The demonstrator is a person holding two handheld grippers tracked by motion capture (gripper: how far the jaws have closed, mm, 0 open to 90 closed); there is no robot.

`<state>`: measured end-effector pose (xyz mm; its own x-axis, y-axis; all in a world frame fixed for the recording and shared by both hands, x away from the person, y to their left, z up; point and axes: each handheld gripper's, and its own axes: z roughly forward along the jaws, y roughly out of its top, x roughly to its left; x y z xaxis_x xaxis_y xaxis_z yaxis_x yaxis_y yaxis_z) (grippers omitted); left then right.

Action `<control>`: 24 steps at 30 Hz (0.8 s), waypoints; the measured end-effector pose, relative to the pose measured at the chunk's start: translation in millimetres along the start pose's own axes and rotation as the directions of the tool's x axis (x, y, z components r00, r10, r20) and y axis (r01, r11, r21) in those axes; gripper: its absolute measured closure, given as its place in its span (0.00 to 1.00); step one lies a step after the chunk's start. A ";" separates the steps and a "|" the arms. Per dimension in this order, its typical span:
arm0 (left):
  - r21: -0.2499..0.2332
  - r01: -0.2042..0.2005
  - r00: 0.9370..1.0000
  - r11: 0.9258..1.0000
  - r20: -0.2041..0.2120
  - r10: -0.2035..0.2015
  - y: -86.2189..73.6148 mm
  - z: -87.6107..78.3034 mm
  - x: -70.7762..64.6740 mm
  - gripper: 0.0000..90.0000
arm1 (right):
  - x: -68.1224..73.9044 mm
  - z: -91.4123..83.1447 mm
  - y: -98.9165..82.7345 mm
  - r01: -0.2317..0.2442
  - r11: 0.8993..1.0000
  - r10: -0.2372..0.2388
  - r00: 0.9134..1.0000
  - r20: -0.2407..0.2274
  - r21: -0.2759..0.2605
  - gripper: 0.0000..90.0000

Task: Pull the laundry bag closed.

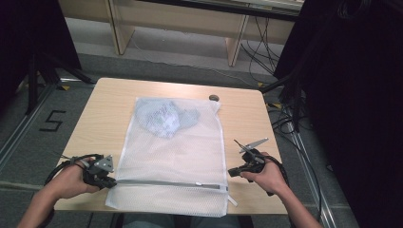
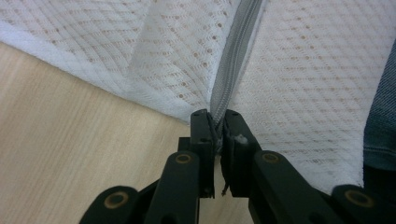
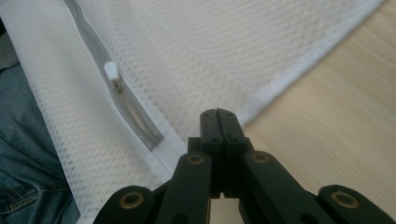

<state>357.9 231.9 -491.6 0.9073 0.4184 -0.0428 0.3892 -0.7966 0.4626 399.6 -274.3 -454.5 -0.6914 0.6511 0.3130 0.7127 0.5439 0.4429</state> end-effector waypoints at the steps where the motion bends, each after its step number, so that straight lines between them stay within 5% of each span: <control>1: 0.000 0.000 1.000 1.000 0.000 0.000 0.0 0.0 0.0 0.93 | 0.0 0.0 0.0 0.000 1.000 0.000 1.000 0.000 0.000 1.00; 2: -0.018 0.009 1.000 1.000 -0.001 -0.009 -0.5 0.9 -1.0 0.93 | 0.6 2.1 1.5 0.002 1.000 -0.002 1.000 -0.007 -0.001 1.00; 5: 0.028 -0.032 1.000 0.999 0.001 0.032 1.1 -1.1 2.0 0.93 | 7.4 11.6 8.7 0.001 1.000 -0.001 0.999 -0.040 -0.012 0.98; 6: -0.017 0.018 1.000 1.000 -0.001 -0.018 0.6 1.7 -1.6 0.93 | 10.4 14.6 11.1 -0.004 1.000 0.002 0.997 -0.072 -0.019 0.97; 7: 0.020 -0.031 1.000 0.999 -0.001 0.031 0.9 -1.0 1.8 0.93 | 12.2 18.8 13.6 0.008 0.999 -0.011 0.996 -0.085 -0.033 0.96; 10: 0.002 0.003 1.000 1.000 0.001 -0.003 0.3 0.3 0.0 0.93 | 26.2 30.0 22.6 0.046 0.999 -0.049 0.991 -0.127 -0.030 0.90; 13: 0.023 -0.024 1.000 0.999 0.000 0.024 0.5 -0.9 1.5 0.93 | 38.2 40.7 30.7 0.072 0.997 -0.074 0.989 -0.128 -0.018 0.86; 15: 0.016 -0.016 1.000 1.000 0.000 0.016 0.5 -0.7 1.1 0.93 | 50.4 46.2 36.1 0.041 0.997 -0.032 0.990 -0.139 0.060 0.83; 20: -0.019 0.012 1.000 1.000 0.001 -0.012 -0.1 1.1 -0.9 0.93 | 61.5 65.7 44.7 0.142 0.984 -0.135 0.988 -0.076 0.104 0.79; 21: -0.019 0.011 1.000 1.000 0.002 -0.011 -0.1 1.2 -0.8 0.93 | 59.6 73.1 46.0 0.204 0.975 -0.198 0.978 -0.071 0.084 0.78; 24: 0.012 -0.014 1.000 1.000 0.004 0.014 0.3 -0.3 1.7 0.93 | 64.4 78.9 45.6 0.203 0.974 -0.195 0.978 -0.077 0.105 0.77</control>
<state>359.5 232.5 -491.2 0.9132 0.4055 -0.0396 0.3782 -0.8075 0.4527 397.0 -165.8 -480.5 -0.8243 0.4897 0.2840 0.5661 0.7170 0.4067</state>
